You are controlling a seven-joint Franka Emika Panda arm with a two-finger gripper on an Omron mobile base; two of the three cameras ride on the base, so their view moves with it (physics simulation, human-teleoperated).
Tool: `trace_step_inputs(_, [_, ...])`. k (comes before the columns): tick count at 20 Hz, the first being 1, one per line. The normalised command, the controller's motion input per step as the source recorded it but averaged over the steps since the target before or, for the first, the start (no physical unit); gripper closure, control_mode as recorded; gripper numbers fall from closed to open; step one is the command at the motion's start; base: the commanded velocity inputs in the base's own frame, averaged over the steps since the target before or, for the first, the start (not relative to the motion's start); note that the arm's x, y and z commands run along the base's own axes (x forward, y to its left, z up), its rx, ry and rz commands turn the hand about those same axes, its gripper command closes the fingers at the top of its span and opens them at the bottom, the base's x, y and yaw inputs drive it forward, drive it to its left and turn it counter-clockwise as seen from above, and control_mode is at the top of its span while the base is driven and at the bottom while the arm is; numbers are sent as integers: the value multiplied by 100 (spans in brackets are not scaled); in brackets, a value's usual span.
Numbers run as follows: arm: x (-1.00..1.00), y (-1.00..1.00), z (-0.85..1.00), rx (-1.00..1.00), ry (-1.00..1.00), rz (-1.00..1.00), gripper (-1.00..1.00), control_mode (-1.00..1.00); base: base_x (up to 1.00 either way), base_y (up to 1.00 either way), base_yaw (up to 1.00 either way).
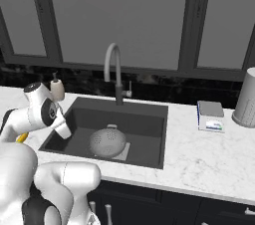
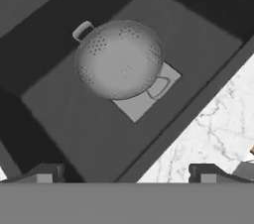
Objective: Put the colander in the sink, put the banana in the colander, and turn on the sink faucet and pour water over the colander.
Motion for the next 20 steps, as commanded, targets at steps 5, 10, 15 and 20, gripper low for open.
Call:
trace_step_inputs(5, [-19, 32, 41, -2, 0, 96, -100, -100, 0, 0, 0])
trace_step_inputs(10, [-14, 50, 16, -7, 9, 84, -100, -100, 0, 0, 0])
trace_step_inputs(15, [3, 68, 3, -8, 18, 54, -100, -100, 0, 0, 0])
trace_step_inputs(20, [11, 72, 10, -12, 25, 26, -100, -100, 0, 0, 0])
